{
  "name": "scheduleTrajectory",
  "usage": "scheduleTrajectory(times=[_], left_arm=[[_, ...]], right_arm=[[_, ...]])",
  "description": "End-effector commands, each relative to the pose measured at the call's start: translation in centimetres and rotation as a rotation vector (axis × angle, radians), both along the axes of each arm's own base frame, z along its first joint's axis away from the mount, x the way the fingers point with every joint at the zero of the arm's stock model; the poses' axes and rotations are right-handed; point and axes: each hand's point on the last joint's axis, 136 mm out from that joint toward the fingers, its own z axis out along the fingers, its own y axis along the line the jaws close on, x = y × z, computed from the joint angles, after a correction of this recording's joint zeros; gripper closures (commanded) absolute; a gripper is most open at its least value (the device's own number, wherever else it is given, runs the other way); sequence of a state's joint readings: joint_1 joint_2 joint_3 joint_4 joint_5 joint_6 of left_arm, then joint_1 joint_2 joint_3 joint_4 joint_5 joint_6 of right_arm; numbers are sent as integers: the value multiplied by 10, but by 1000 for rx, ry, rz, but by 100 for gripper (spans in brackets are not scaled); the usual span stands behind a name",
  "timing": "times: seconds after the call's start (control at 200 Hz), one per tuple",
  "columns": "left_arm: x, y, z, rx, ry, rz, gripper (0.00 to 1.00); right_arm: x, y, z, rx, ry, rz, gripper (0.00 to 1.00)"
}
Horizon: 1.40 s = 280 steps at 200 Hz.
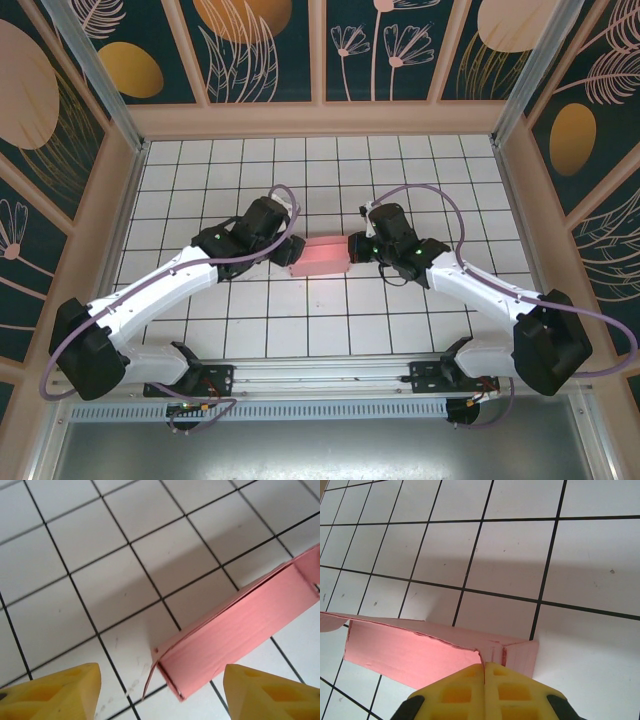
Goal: Fold the paper box
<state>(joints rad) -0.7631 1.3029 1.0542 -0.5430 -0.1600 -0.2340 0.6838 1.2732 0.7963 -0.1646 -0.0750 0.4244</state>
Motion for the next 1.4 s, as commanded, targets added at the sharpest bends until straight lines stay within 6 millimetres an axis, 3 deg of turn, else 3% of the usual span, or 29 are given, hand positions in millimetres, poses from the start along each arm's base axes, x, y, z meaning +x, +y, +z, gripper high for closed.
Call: scheduleTrajectory(times=[0.0,0.15,0.51,0.891,1.396], left_arm=[[-10,16,-9,46,76,31,40],[-14,18,-21,54,122,10,48],[8,14,-34,81,143,32,56],[9,9,-38,55,169,42,86],[17,-7,-41,-31,243,133,99]], right_arm=[[-2,2,-1,-24,10,8,100],[-1,3,-2,-27,11,11,100],[-1,6,1,-18,14,18,100],[2,10,1,-18,17,26,100],[1,12,2,-27,12,33,100]])
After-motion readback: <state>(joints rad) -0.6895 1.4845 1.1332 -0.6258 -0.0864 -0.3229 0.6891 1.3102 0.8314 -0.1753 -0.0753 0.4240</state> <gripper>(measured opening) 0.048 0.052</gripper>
